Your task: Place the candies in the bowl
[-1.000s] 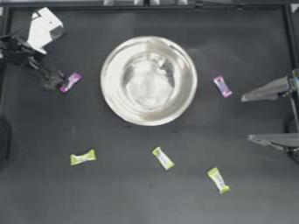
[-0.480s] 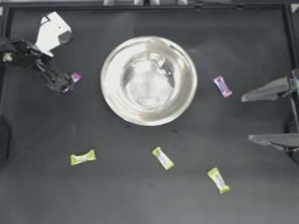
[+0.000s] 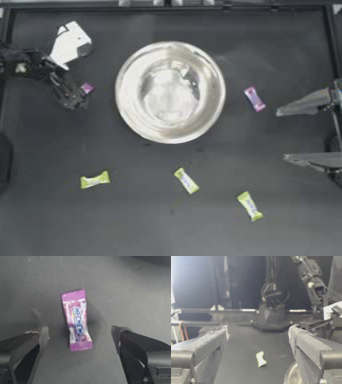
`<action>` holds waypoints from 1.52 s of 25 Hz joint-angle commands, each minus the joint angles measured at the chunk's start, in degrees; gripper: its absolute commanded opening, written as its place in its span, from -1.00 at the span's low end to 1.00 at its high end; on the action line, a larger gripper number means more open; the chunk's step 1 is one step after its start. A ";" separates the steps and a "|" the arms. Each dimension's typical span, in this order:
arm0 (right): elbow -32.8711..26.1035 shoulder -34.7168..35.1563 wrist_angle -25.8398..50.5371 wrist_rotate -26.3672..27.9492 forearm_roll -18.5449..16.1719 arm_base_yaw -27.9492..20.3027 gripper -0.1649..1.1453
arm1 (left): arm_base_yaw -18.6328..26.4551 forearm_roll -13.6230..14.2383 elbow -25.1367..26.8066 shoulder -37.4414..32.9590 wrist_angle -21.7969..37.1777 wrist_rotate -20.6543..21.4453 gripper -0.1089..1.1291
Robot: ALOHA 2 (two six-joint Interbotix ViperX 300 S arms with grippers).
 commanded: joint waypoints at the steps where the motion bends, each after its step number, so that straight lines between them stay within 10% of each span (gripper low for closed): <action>1: -0.18 0.62 -1.41 0.09 0.79 0.00 0.78 | 0.00 0.70 -1.23 0.00 -1.05 -0.35 0.83; 16: 0.44 0.62 -2.46 -0.18 0.88 0.00 0.78 | -0.79 1.41 -3.78 5.89 0.79 -0.70 0.78; 27: 0.44 0.62 -2.37 -0.18 0.97 0.00 0.78 | -3.34 2.72 -5.89 7.21 3.16 -0.70 -0.23; 38: 0.53 0.62 -2.37 -0.18 1.32 0.00 0.78 | -4.31 3.34 -7.65 3.60 6.42 -0.79 -0.28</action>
